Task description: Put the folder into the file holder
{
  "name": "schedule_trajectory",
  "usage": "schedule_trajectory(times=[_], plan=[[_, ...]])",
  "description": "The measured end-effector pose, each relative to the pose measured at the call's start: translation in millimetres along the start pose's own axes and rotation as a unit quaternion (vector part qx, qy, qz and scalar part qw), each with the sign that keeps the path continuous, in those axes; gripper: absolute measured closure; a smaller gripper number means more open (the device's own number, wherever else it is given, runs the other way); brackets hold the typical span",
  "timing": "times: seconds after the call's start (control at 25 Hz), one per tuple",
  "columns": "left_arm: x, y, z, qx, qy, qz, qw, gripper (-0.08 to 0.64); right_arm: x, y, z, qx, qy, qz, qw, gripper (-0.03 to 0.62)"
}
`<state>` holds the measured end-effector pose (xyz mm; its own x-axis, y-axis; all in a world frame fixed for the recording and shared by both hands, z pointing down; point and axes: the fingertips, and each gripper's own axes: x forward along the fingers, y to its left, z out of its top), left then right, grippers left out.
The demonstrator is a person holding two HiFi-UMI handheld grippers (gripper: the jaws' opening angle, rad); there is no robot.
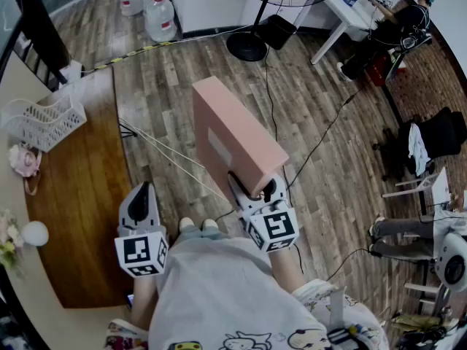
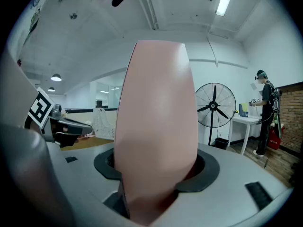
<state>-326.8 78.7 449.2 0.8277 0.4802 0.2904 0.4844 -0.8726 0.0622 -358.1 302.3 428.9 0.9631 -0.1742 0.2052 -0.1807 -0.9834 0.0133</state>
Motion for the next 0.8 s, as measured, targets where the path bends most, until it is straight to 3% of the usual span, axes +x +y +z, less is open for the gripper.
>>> schedule_trajectory(times=[0.48, 0.8], plan=[[14, -22, -4, 0.003, 0.017, 0.023, 0.9996, 0.549, 4, -28, -7, -0.001, 0.008, 0.027, 1.000, 0.321], [70, 11, 6, 0.002, 0.017, 0.031, 0.9994, 0.549, 75, -47, -7, 0.012, 0.013, 0.034, 0.999, 0.321]])
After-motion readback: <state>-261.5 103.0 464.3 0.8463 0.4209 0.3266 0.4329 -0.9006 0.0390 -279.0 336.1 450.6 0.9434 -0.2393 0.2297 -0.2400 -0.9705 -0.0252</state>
